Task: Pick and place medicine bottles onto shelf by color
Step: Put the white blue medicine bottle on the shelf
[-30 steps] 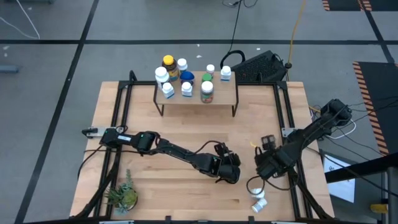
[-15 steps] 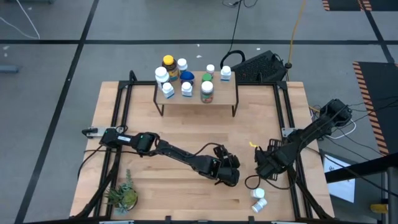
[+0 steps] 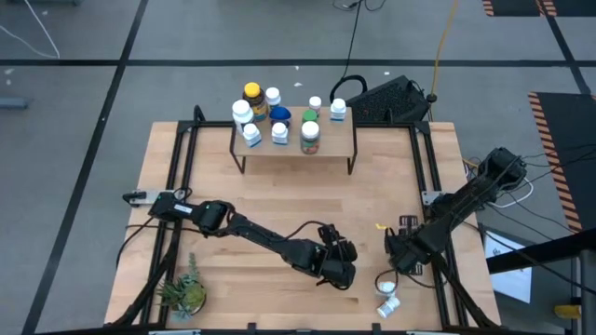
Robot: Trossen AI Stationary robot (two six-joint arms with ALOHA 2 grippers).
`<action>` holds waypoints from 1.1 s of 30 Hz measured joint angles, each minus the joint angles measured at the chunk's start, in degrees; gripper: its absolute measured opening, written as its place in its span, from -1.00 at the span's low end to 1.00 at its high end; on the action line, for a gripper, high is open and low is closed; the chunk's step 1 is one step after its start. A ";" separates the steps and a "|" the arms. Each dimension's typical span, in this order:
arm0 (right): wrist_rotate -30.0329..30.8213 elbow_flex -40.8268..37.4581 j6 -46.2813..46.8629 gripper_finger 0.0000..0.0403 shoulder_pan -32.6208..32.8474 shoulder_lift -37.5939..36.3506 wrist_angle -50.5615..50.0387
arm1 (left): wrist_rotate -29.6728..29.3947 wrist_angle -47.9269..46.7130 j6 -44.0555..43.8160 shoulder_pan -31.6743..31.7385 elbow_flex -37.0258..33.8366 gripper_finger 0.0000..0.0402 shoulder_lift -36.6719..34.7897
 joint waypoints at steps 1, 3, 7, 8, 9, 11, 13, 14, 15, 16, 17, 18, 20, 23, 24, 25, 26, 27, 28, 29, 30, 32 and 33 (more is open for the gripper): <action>0.69 0.88 -1.48 -0.26 0.62 -0.03 0.30 | 0.33 0.34 -0.44 0.03 0.00 0.61 -0.72; 4.35 2.76 -4.13 -0.26 1.77 -0.07 -0.56 | 1.50 0.60 -1.94 0.16 0.02 0.61 -2.09; 18.01 7.52 -12.12 -0.26 4.97 -0.07 -6.23 | 9.87 4.05 -4.75 0.97 0.06 0.61 -3.02; 21.91 8.74 -14.24 -0.26 6.04 -0.07 -7.48 | 12.50 4.82 -5.06 1.19 0.02 0.61 -3.14; 25.93 9.89 -16.46 -0.26 7.12 -0.07 -8.66 | 14.71 6.54 -5.51 1.40 0.02 0.61 -3.22; 33.21 11.60 -21.47 -0.26 9.37 -0.07 -10.06 | 17.76 9.11 -5.75 1.70 0.08 0.61 -3.52; 38.66 13.21 -25.34 -0.26 11.44 -0.05 -9.57 | 18.15 8.73 -5.86 1.80 0.11 0.61 -3.59; 40.46 14.05 -26.02 -0.26 12.47 0.07 -8.89 | 17.59 6.60 -6.67 1.88 0.11 0.61 -3.68; 41.97 14.99 -26.35 -0.26 13.42 0.31 -8.64 | 15.88 2.18 -8.02 1.86 0.08 0.61 -4.36; 42.81 15.79 -26.66 -0.26 14.36 0.59 -8.40 | 13.24 -3.47 -9.62 1.67 -0.06 0.61 -5.15; 43.53 16.55 -26.97 -0.26 15.37 0.99 -8.05 | 9.81 -7.97 -11.53 1.41 -0.07 0.60 -6.06; 44.10 17.28 -27.60 -0.26 16.48 1.62 -7.87 | 6.04 -12.06 -13.92 1.05 -0.05 0.59 -7.22; 46.20 18.46 -30.90 -0.26 18.50 3.25 -7.94 | -1.51 -19.49 -18.69 0.26 0.02 0.53 -9.46; 51.03 19.22 -41.23 -0.26 21.02 6.63 -7.57 | -6.74 -19.94 -21.79 -1.16 -0.99 0.42 -11.24; 53.69 19.22 -45.16 -0.26 21.34 7.89 -7.19 | -7.10 -18.70 -21.75 -1.50 -2.08 0.39 -11.40; 56.63 19.22 -48.72 -0.26 21.50 9.17 -7.02 | -7.13 -16.27 -21.22 -1.74 -3.13 0.35 -11.43; 59.79 19.22 -51.79 -0.26 21.53 10.44 -6.88 | -6.69 -14.20 -20.69 -1.91 -4.04 0.32 -11.37; 63.43 19.22 -54.83 -0.26 21.29 11.71 -6.77 | -5.96 -13.25 -20.29 -1.96 -4.97 0.29 -11.33; 67.01 19.22 -57.71 -0.24 20.95 12.92 -6.42 | -5.04 -12.88 -20.16 -1.91 -6.00 0.26 -11.31; 70.64 19.22 -60.17 -0.21 20.68 14.14 -6.05 | -3.85 -11.99 -20.50 -1.67 -7.22 0.24 -11.31; 74.04 19.22 -62.26 -0.19 20.54 15.15 -5.88 | -3.10 -11.81 -21.86 -1.42 -8.61 0.22 -11.35; 81.09 19.22 -65.82 -0.17 19.86 17.00 -4.50 | -2.89 -15.12 -25.02 -1.06 -11.68 0.20 -12.13; 83.29 19.22 -67.33 -0.17 19.58 17.70 -3.19 | -2.92 -16.90 -26.54 -0.98 -13.51 0.19 -13.07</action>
